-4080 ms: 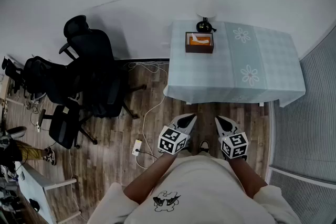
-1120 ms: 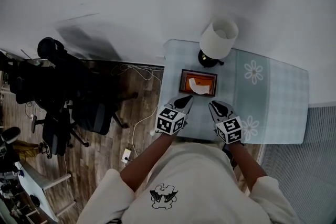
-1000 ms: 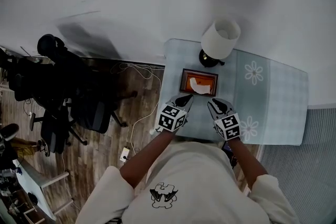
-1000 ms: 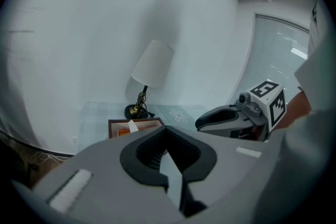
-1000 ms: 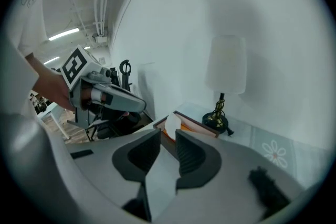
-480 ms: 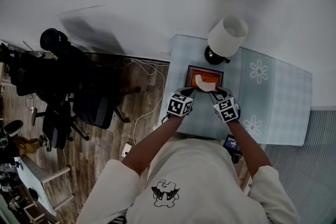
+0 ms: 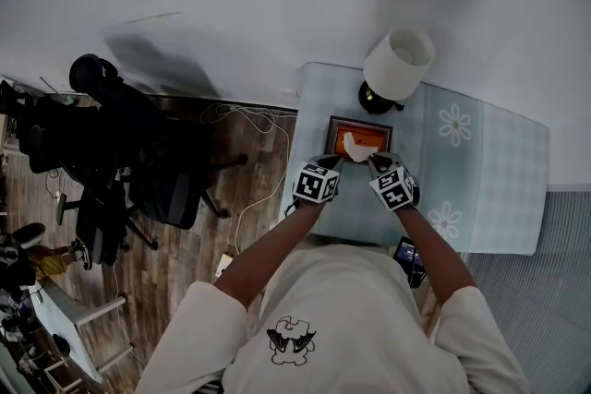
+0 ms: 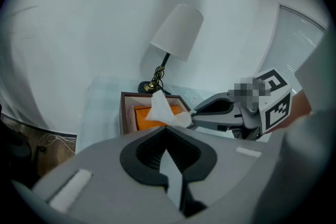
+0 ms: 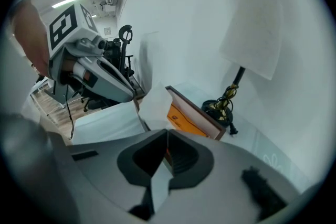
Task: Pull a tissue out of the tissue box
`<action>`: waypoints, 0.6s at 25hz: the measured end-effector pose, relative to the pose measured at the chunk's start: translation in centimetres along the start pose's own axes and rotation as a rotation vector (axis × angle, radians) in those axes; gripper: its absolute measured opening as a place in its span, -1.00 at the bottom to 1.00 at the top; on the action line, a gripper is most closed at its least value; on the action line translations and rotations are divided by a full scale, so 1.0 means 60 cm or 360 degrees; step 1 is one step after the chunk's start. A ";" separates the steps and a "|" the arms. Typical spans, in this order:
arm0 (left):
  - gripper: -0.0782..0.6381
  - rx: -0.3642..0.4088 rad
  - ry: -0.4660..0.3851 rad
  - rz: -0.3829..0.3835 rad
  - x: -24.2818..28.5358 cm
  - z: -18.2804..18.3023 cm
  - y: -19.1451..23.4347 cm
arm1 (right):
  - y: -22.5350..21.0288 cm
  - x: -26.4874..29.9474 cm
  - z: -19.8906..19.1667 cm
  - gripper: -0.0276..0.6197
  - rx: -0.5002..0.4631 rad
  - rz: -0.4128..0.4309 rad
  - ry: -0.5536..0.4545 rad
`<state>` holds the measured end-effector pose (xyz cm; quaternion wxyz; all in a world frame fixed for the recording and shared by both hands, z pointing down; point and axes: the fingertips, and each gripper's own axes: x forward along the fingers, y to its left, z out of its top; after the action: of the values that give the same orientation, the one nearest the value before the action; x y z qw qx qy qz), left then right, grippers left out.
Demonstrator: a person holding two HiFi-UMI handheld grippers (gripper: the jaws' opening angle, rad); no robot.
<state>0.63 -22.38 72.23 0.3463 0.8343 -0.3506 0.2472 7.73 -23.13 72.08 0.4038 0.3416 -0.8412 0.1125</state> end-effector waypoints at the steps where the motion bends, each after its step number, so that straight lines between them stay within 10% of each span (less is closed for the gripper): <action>1: -0.76 0.0000 -0.0002 0.0000 -0.001 0.000 0.000 | 0.002 -0.002 0.000 -0.86 -0.0004 0.0007 -0.0002; 9: -0.77 -0.0006 -0.0019 0.0001 -0.004 0.007 0.000 | 0.007 -0.008 0.006 -0.87 0.0026 0.0023 -0.0019; 15: -0.76 0.0220 -0.0029 0.0014 -0.015 0.020 -0.017 | 0.008 -0.029 0.021 -0.87 0.0071 0.0025 -0.0109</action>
<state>1.02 -22.39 70.44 0.2836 0.8569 -0.3394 0.2646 7.40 -22.52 70.00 0.3660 0.3475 -0.8545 0.1227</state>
